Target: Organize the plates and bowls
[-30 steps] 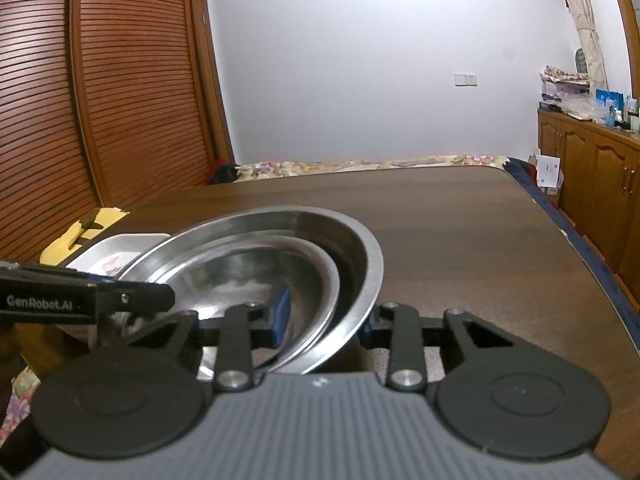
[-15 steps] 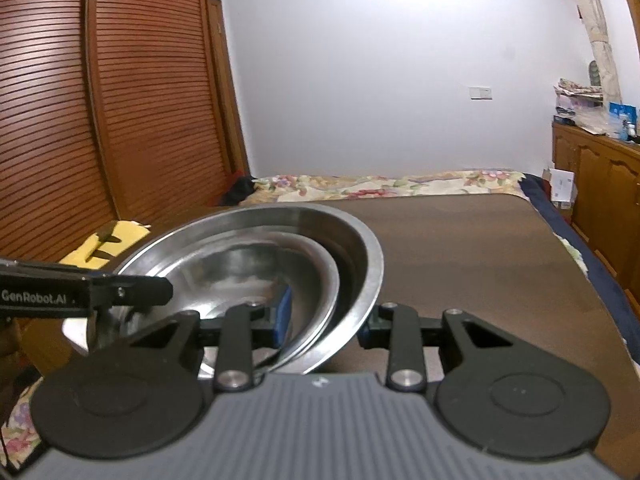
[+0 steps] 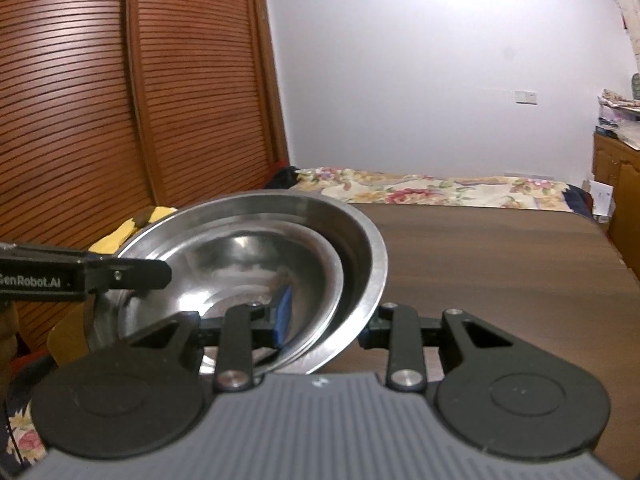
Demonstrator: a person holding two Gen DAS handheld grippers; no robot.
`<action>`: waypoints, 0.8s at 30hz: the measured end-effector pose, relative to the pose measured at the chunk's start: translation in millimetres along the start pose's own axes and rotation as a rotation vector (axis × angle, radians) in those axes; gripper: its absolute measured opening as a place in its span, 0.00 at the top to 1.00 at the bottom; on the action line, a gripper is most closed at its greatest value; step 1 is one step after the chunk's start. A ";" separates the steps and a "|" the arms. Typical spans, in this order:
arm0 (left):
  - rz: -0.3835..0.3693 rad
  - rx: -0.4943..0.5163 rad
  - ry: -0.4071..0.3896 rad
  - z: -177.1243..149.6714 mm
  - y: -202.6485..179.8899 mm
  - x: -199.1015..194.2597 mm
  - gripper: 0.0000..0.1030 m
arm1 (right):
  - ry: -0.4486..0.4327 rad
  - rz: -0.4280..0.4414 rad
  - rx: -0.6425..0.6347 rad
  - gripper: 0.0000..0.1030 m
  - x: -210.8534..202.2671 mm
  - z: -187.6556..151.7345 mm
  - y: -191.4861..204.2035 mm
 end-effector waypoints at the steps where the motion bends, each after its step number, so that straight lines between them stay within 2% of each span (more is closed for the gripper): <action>1: 0.003 -0.005 0.001 -0.3 2.5 -0.6 0.71 | 0.004 0.004 -0.003 0.67 1.6 -0.3 2.7; 13: 0.046 -0.067 0.019 -17.7 39.2 -7.1 0.71 | 0.060 0.045 -0.049 0.67 24.9 -7.9 35.6; 24: 0.049 -0.089 0.055 -31.9 50.7 -0.1 0.71 | 0.099 0.037 -0.065 0.67 32.3 -18.7 42.4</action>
Point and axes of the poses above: each gripper's, at about its wrist camera, not at the fingertips, and x roughly the way its jaws point, y to its left, z to its top, the point moved 9 cm from there along x, roughly the way its jaws point, and after that the axes turned 10 degrees about x, right-handed, at the moved point
